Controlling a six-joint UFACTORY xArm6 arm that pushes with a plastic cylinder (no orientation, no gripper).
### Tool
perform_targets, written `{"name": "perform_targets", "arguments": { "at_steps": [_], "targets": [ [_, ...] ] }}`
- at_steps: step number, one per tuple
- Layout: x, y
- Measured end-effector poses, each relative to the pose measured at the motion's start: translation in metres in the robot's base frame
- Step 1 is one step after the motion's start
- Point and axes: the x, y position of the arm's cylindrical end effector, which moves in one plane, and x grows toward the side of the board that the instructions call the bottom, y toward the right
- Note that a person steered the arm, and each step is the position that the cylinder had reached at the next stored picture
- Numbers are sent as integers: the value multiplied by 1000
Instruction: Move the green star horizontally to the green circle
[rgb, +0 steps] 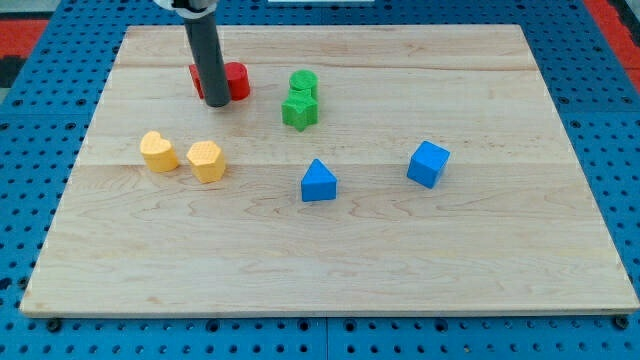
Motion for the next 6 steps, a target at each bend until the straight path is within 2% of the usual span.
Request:
{"name": "perform_targets", "arguments": {
  "at_steps": [1,2,5,6],
  "targets": [
    [4,-10],
    [24,12],
    [33,172],
    [33,181]
  ]
}}
